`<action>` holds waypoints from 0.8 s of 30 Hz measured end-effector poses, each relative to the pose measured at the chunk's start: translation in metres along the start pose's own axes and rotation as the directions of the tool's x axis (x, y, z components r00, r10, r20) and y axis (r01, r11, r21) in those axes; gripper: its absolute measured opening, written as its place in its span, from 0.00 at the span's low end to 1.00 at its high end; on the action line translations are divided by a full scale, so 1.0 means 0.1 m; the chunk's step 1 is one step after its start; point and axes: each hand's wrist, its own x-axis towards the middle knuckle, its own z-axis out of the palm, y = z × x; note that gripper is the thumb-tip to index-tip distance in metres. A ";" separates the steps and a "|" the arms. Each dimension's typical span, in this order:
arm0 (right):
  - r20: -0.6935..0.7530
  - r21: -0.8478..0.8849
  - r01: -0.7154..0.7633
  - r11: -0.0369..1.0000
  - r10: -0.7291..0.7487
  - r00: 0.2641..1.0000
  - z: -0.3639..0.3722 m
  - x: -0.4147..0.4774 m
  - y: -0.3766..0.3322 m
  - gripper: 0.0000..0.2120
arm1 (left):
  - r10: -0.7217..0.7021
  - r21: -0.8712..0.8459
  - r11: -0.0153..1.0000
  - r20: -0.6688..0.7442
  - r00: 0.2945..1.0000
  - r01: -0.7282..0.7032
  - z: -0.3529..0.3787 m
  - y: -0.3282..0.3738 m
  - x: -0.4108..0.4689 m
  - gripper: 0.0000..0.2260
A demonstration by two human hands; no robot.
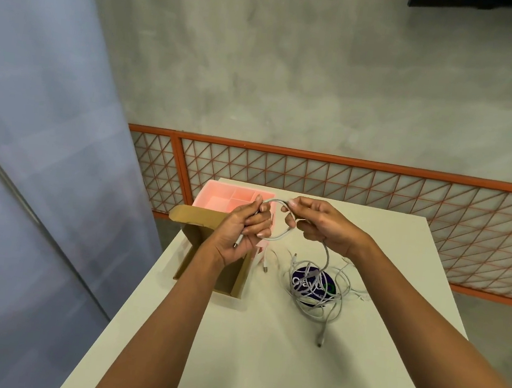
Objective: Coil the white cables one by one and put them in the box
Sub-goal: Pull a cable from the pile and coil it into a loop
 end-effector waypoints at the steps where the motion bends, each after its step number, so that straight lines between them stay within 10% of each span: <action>1: 0.009 -0.013 0.000 1.000 0.000 1.000 -0.02 -0.01 0.01 0.08 | -0.004 0.004 1.000 0.003 1.000 0.004 0.00 0.00 0.00 0.13; 12: -0.306 -0.292 0.023 0.956 -0.116 0.945 -0.04 -0.04 0.47 0.11 | 0.033 -0.166 0.986 0.130 0.991 -0.011 -0.16 0.07 -0.05 0.19; 19: -0.514 -0.258 -0.193 0.947 0.035 0.857 0.15 0.09 0.76 0.15 | 0.068 0.068 0.995 0.052 0.996 -0.071 -0.12 0.05 -0.04 0.21; 24: -0.320 -0.531 -0.293 0.795 0.131 0.938 0.27 0.05 0.66 0.15 | 0.141 0.201 0.973 -0.114 0.983 -0.116 -0.07 0.03 -0.01 0.18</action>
